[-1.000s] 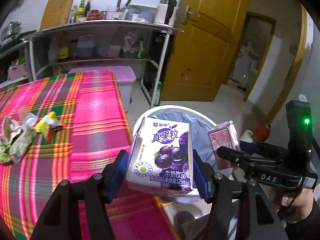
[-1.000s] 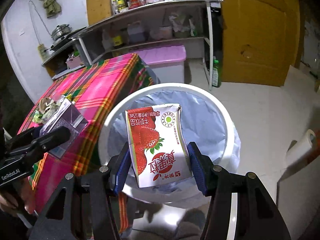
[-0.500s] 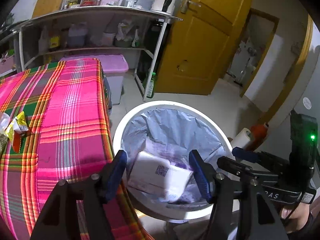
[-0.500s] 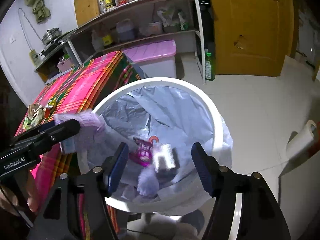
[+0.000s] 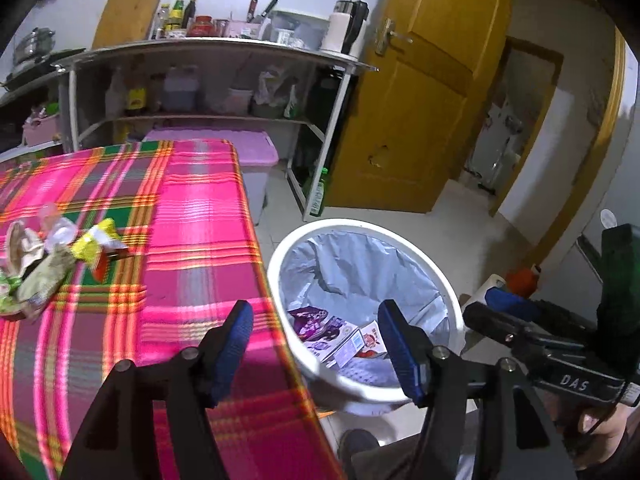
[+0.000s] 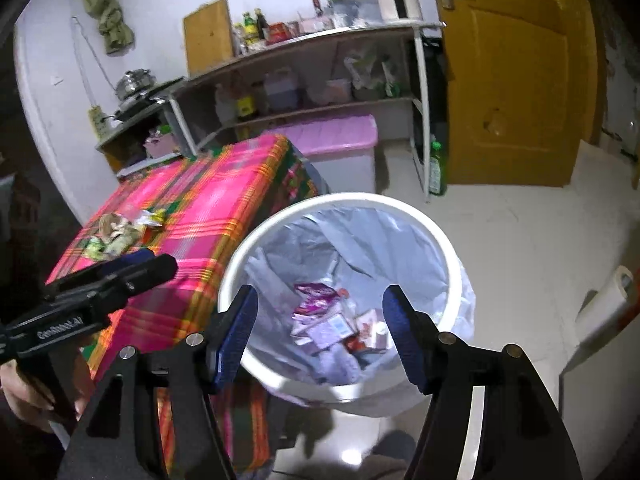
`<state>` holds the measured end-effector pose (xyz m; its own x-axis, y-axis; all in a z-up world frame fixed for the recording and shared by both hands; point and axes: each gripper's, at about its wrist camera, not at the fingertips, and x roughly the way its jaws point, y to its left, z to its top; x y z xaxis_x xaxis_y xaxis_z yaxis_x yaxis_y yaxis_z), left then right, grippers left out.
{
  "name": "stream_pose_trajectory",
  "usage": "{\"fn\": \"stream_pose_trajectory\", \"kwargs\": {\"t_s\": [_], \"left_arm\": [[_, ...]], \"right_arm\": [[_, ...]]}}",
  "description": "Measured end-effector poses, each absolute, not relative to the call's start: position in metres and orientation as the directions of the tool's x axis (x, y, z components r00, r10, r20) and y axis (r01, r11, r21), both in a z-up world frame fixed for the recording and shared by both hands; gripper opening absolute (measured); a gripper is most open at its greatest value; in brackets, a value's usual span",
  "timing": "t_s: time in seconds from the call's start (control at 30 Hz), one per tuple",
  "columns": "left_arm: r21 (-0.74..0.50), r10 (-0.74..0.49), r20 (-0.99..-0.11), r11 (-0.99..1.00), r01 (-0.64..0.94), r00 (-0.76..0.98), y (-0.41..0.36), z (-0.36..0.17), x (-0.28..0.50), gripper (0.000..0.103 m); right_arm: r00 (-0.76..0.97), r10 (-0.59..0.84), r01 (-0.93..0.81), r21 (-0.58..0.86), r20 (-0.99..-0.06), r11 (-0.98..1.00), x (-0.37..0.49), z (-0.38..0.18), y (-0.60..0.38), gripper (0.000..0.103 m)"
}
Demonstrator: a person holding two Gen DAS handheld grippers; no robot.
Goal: Collect trash
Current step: 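Move both grippers back over the table toward the remaining wrappers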
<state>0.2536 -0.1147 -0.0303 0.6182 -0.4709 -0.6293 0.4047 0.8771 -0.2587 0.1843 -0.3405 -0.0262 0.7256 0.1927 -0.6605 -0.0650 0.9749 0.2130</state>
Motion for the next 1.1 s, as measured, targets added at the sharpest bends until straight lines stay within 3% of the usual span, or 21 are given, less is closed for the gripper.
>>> {"fn": "stream_pose_trajectory", "kwargs": {"t_s": [0.47, 1.1], "left_arm": [[-0.241, -0.41, -0.609, 0.911, 0.334, 0.679, -0.056, -0.022, 0.208, 0.064], [-0.21, -0.241, -0.595, 0.967, 0.142, 0.766, 0.036, -0.018, 0.208, 0.064]], "right_arm": [[0.71, 0.324, -0.217, 0.243, -0.625, 0.945, 0.165, -0.01, -0.289, 0.066], [0.61, 0.411, -0.382, 0.202, -0.678, 0.902, 0.191, -0.014, -0.22, 0.065]]}}
